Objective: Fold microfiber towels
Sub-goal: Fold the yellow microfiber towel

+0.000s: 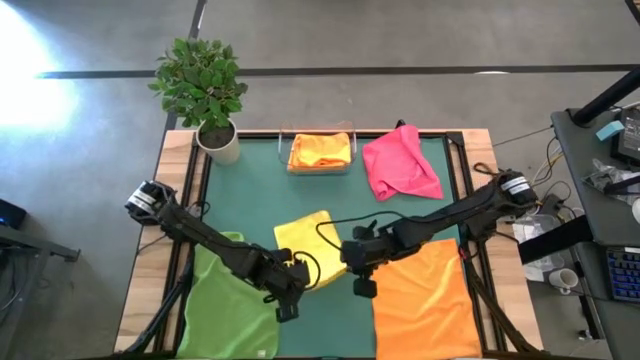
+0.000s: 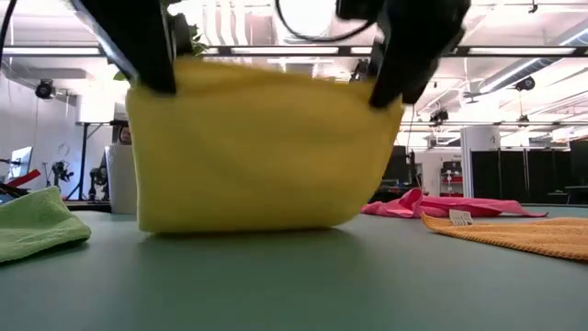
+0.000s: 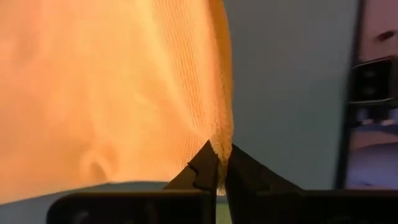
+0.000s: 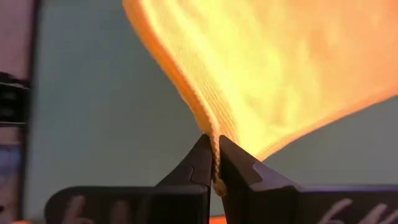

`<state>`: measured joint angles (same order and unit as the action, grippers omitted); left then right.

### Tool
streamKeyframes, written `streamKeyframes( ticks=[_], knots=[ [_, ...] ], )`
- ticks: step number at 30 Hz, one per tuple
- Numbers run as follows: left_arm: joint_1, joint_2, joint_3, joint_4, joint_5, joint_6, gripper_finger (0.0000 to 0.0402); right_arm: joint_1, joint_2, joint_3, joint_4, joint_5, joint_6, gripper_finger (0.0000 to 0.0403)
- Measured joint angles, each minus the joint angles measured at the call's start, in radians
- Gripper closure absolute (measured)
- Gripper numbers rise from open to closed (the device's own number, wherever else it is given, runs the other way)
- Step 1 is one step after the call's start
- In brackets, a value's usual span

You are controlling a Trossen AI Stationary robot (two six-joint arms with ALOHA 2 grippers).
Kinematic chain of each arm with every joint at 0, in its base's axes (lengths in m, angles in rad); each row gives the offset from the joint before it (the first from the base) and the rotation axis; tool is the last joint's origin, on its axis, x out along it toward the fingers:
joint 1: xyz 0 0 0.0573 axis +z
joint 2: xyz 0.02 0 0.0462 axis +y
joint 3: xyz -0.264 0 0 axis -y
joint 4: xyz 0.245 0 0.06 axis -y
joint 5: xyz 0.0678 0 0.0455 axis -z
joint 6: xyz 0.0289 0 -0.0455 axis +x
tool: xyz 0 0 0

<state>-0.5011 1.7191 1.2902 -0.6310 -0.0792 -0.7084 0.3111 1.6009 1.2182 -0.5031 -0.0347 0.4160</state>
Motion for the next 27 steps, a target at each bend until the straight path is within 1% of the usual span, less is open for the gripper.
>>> streamKeyframes(
  ticks=[4,8,10,13,18,22,27],
  knots=[
    [0.0,-0.002,0.048,-0.054,-0.021,-0.018,0.0401,-0.001,-0.031,0.0,0.01,0.018,0.037,0.0394],
    [0.017,-0.004,0.069,-0.202,-0.14,-0.019,0.0401,-0.031,-0.012,0.0,0.016,0.086,0.029,0.0394],
    [0.035,-0.004,0.062,-0.269,-0.18,-0.02,0.0401,-0.056,0.016,0.0,0.02,0.123,0.026,0.0394],
    [0.072,-0.004,0.029,-0.304,-0.188,-0.02,0.0401,-0.103,0.071,0.0,0.034,0.176,0.01,0.0394],
    [0.137,-0.003,-0.031,-0.297,-0.191,-0.019,0.0401,-0.179,0.157,0.001,0.084,0.189,0.007,0.0394],
    [0.184,-0.003,-0.069,-0.305,-0.192,-0.018,0.0401,-0.208,0.182,0.007,0.11,0.193,-0.003,0.0394],
    [0.215,-0.003,-0.09,-0.306,-0.187,-0.01,0.0401,-0.238,0.19,0.019,0.135,0.195,-0.025,0.0394]
  ],
)
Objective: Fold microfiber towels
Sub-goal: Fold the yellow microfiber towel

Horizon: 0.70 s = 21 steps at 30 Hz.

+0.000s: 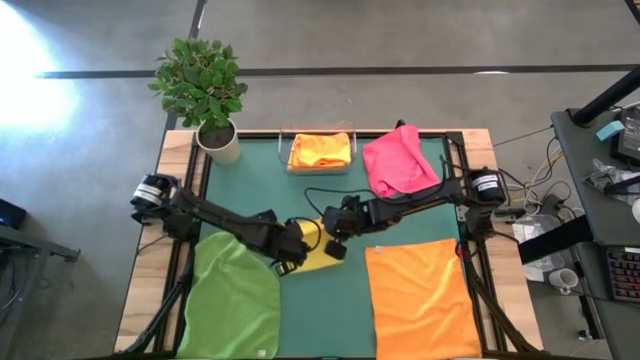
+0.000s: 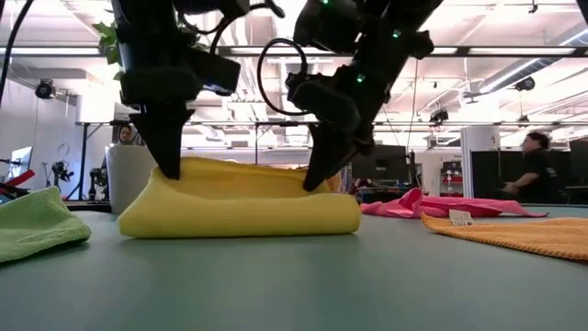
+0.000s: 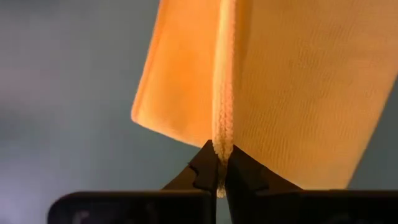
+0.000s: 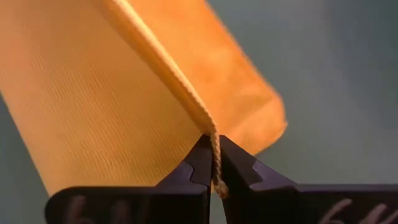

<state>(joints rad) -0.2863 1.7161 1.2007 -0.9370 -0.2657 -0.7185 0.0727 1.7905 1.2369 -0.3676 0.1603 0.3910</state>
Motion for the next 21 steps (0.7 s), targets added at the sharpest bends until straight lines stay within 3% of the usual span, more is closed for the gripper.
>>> streamKeyframes(
  ticks=[9,14,21],
  knots=[
    [0.026,0.0,-0.048,0.005,-0.034,0.0,0.0391,-0.052,0.0,0.015,0.013,-0.003,-0.002,0.0394],
    [0.026,0.0,-0.048,0.009,-0.103,0.002,0.0354,-0.052,0.0,0.013,-0.002,-0.002,0.004,0.0394],
    [0.026,0.0,-0.044,-0.002,-0.111,0.002,0.0289,-0.064,0.0,0.013,-0.006,0.001,0.017,0.0387]
  ],
)
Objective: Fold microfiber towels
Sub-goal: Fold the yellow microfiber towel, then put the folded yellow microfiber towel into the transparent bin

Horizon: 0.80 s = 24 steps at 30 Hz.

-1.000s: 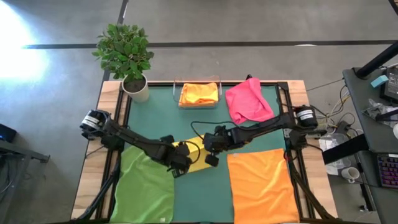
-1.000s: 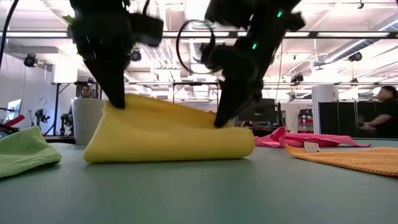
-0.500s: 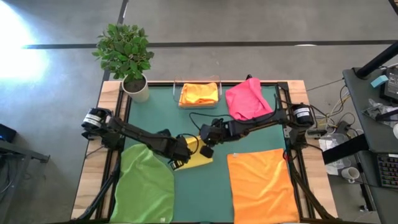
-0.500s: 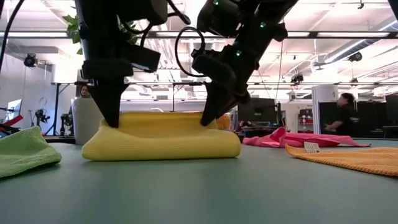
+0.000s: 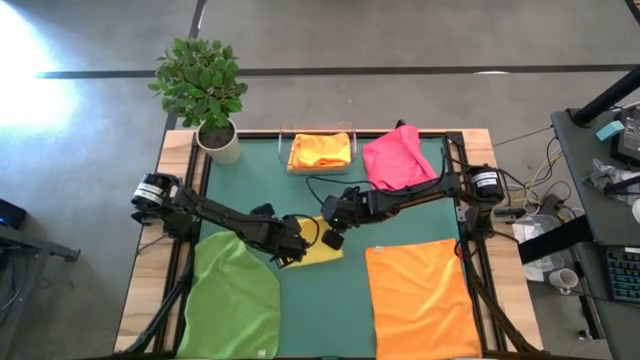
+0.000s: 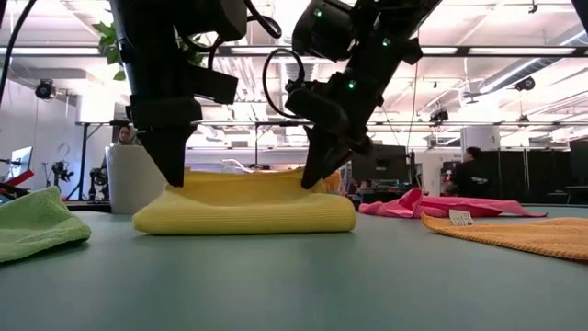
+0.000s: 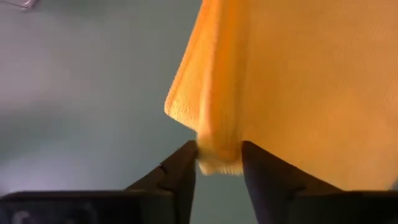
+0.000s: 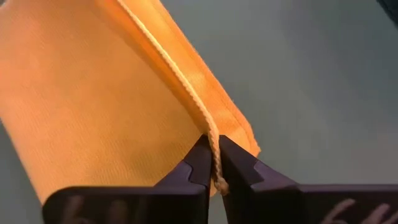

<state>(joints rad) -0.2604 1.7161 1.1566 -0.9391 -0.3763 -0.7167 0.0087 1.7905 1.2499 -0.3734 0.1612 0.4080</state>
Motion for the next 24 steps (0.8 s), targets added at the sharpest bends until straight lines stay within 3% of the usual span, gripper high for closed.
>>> streamKeyframes(
  ticks=[7,13,18,24],
  knots=[
    [0.013,0.0,0.045,-0.103,0.003,0.023,0.0241,-0.038,-0.001,0.051,-0.153,0.0,-0.016,0.0329],
    [0.012,-0.011,0.108,-0.222,0.012,0.069,0.0235,-0.042,-0.026,0.136,-0.337,-0.001,-0.123,0.0282],
    [-0.019,-0.029,0.135,-0.208,0.076,0.062,0.0235,-0.036,-0.114,0.134,-0.401,-0.001,-0.155,0.0271],
    [-0.147,-0.035,0.125,-0.096,0.075,0.017,0.0235,0.009,-0.299,0.033,-0.434,-0.004,-0.245,0.0283]
  ],
)
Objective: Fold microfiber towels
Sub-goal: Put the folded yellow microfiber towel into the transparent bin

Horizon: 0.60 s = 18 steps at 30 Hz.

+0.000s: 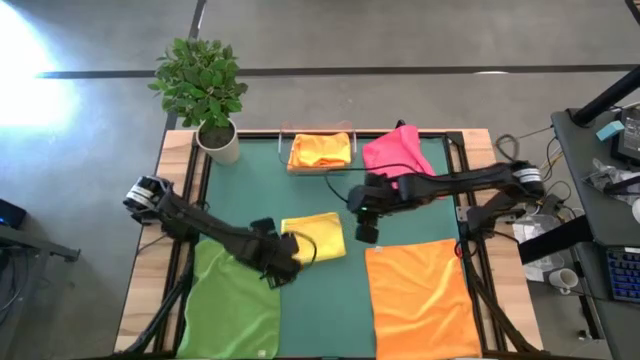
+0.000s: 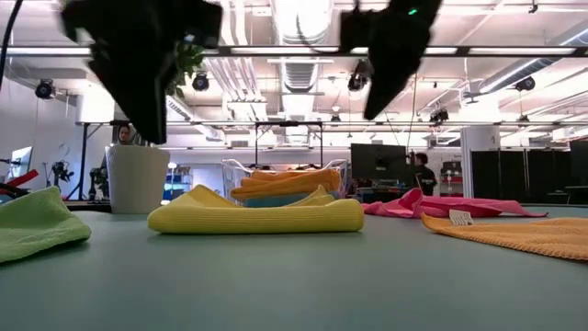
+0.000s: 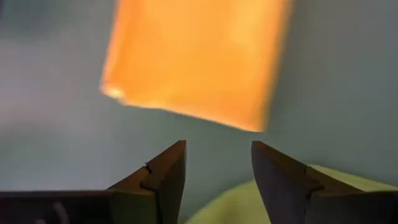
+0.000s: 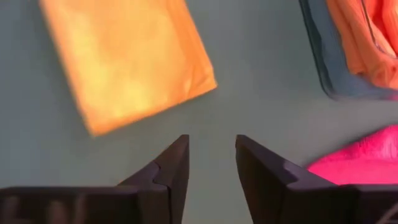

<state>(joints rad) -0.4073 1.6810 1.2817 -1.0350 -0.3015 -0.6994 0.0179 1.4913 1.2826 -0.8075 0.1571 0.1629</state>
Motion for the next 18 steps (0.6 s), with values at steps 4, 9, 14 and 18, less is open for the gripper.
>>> streamKeyframes(
  ticks=[4,9,14,18],
  knots=[
    [-0.092,0.003,-0.02,0.122,-0.044,-0.001,0.0235,0.046,-0.12,-0.105,0.039,0.0,0.036,0.0291],
    [-0.15,0.004,-0.064,0.266,-0.074,0.0,0.0235,0.111,-0.219,-0.256,0.158,-0.022,0.122,0.0292],
    [-0.158,0.005,-0.114,0.322,-0.101,0.003,0.0235,0.161,-0.244,-0.373,0.334,-0.098,0.115,0.0273],
    [-0.157,0.013,-0.14,0.354,-0.105,0.031,0.0235,0.203,-0.209,-0.425,0.506,-0.135,0.057,0.0246]
  ],
)
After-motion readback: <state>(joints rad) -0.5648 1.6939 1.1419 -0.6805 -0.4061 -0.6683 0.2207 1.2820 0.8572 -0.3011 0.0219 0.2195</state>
